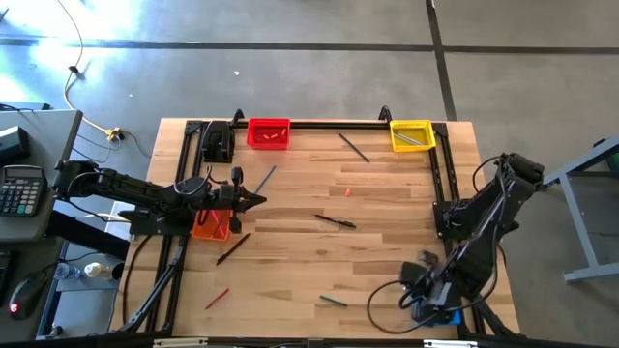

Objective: Sort crayons/erasers/pens/pencils in bins
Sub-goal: Put the black pen into the yellow basket

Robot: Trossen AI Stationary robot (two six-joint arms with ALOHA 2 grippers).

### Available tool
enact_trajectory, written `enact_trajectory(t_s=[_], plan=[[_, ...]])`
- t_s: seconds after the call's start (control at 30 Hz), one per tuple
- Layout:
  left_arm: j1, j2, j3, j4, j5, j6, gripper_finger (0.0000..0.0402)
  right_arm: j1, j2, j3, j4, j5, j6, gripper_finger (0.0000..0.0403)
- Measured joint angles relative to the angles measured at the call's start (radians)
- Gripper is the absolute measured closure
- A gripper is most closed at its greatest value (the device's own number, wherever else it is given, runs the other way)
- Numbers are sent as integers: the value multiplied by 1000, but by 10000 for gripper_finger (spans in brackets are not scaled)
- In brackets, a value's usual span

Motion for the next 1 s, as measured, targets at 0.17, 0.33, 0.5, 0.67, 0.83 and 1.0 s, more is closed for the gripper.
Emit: enact_trajectory(t_s=[0.17, 0.33, 0.5, 0.67, 0.83, 1.0], plan=[[0, 0, 0, 0, 0, 0, 399, -36, 0, 0, 155, 131, -304, 402], [0, 0, 0, 0, 0, 0, 399, -78, 0, -1, 269, 219, -566, 403], [0, 0, 0, 0, 0, 0, 399, -141, 0, -92, 481, 202, -766, 403], [0, 0, 0, -1, 0, 0, 399, -234, 1, -277, 799, 123, -900, 403], [0, 0, 0, -1, 0, 0, 399, -334, 1, -446, 1135, 94, -1005, 403], [0, 0, 0, -9, 0, 0, 399, -428, 1, -526, 1200, 104, -1011, 403]])
